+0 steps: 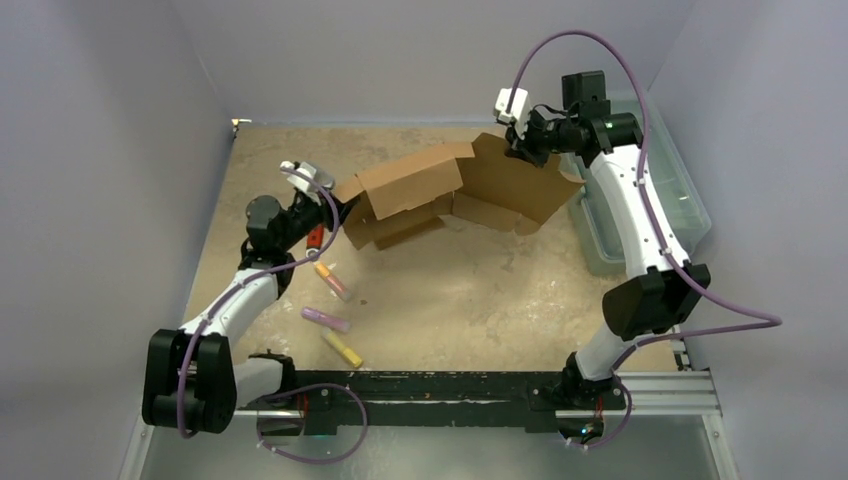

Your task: Fold the paper box

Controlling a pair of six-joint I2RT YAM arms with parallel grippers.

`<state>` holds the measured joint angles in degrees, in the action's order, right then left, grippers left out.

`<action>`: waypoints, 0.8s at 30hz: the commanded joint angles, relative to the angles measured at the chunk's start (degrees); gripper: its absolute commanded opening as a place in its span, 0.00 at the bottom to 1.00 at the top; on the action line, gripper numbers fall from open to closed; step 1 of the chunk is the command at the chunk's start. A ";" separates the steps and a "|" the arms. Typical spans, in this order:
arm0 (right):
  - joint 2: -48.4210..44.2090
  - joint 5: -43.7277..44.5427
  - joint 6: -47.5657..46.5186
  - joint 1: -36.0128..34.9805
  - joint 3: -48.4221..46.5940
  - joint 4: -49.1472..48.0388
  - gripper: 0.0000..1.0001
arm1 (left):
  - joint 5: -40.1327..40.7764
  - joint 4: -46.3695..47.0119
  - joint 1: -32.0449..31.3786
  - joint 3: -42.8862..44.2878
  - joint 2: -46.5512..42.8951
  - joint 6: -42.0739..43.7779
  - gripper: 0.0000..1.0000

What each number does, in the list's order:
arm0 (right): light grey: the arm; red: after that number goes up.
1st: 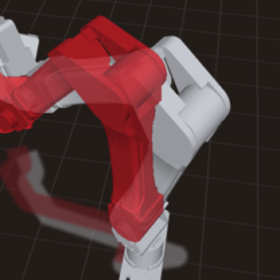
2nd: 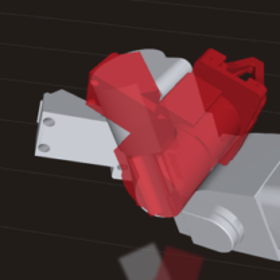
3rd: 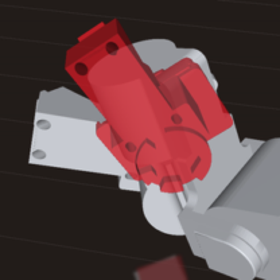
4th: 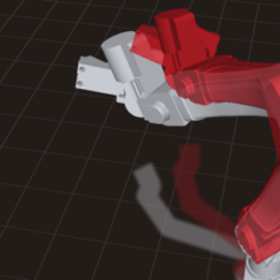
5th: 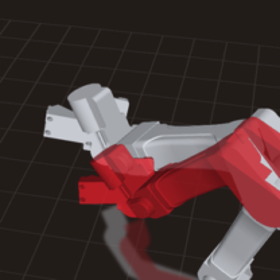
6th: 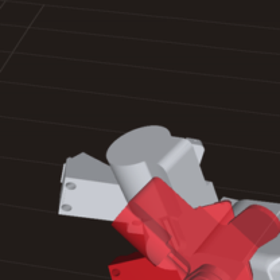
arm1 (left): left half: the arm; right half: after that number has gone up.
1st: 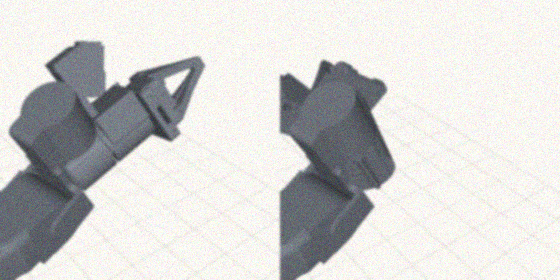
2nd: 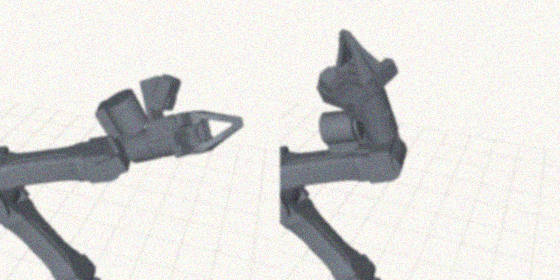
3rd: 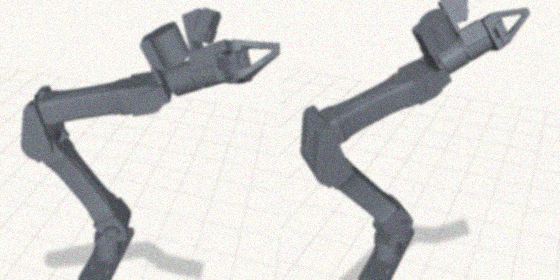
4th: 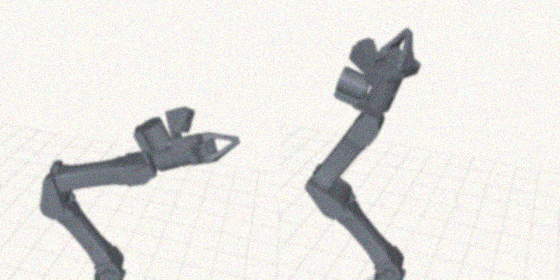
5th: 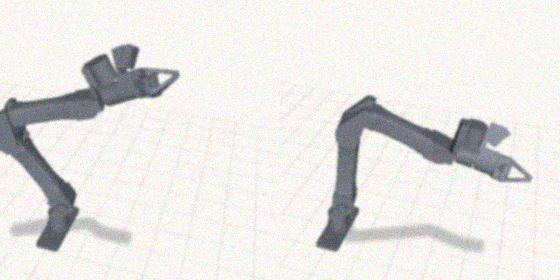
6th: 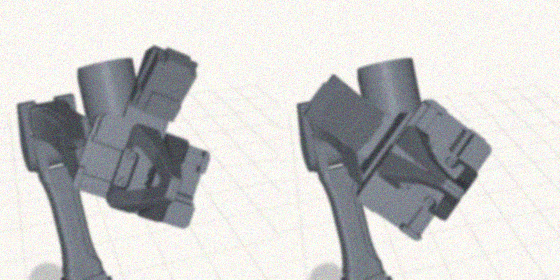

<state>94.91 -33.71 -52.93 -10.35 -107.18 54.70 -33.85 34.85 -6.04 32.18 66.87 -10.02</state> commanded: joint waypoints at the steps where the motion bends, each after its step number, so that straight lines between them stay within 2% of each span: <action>1: 1.05 -2.73 2.46 0.26 -3.44 -0.48 0.00 | -3.27 2.79 0.41 3.83 1.55 -2.83 0.13; 3: 1.68 -2.72 3.29 0.25 -3.41 -0.91 0.01 | -2.32 0.58 0.41 4.75 1.77 -3.00 0.00; 7: 2.10 -2.64 7.77 0.87 -2.04 -3.47 0.30 | -0.19 -4.74 0.42 6.69 2.15 -5.07 0.00; 9: 2.32 -5.19 9.94 2.68 -1.52 -4.01 0.48 | -0.10 -8.25 0.37 7.89 2.44 -5.49 0.00; 11: 2.47 -9.57 10.63 5.62 -1.08 -3.40 0.59 | -0.89 -10.79 0.37 8.51 2.56 -5.45 0.00; 17: 1.16 -18.54 9.14 11.89 3.97 -2.00 0.73 | -0.65 -14.79 0.42 8.66 0.05 -1.68 0.00; 24: -1.05 -21.61 12.42 16.23 12.22 -7.05 0.75 | 0.80 -13.89 0.42 7.10 -4.39 1.85 0.00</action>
<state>97.67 -50.81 -43.42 4.54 -97.86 51.42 -33.78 18.59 -6.00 38.74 66.19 -11.53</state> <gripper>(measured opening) 0.748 0.012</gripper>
